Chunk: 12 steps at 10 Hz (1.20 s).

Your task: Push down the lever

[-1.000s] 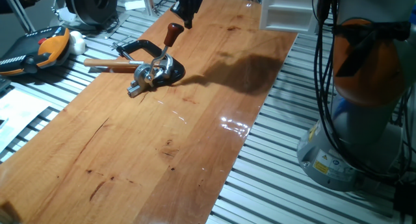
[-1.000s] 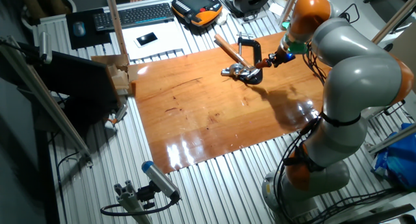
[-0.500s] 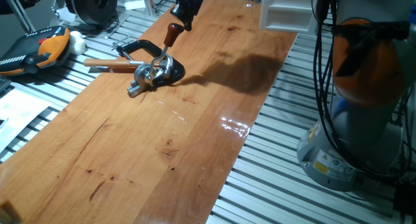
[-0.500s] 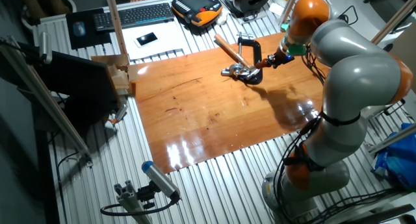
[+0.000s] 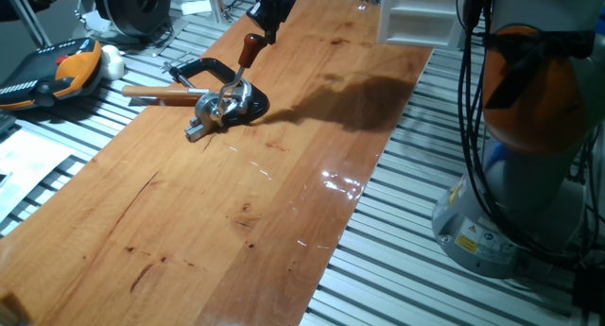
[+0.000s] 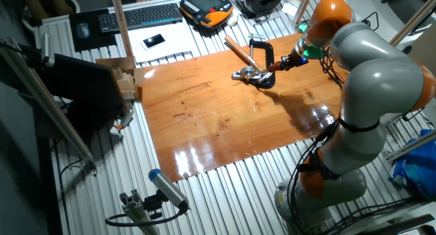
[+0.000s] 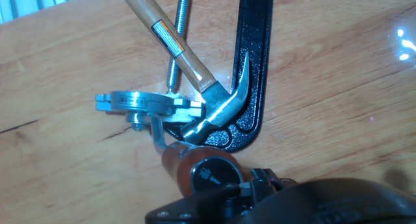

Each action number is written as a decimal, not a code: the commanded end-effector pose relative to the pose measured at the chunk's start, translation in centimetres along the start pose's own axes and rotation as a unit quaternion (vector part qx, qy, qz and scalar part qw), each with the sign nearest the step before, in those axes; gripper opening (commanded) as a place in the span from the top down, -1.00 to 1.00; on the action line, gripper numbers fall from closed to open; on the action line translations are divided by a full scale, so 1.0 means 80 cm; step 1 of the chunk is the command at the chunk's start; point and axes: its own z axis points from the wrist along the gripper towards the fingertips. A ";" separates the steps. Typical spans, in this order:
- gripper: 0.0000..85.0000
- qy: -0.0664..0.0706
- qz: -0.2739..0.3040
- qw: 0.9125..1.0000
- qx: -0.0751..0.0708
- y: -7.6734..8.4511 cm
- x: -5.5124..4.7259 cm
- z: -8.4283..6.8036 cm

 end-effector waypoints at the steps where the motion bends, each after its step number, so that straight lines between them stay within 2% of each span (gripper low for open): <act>1: 1.00 0.001 0.000 1.000 -0.001 0.000 0.000 0.000; 5: 1.00 0.003 0.000 1.000 0.005 0.000 -0.001 -0.001; 7: 1.00 0.009 0.000 1.000 0.005 0.000 -0.001 0.000; 12: 1.00 0.009 0.003 1.000 0.005 0.003 0.001 0.001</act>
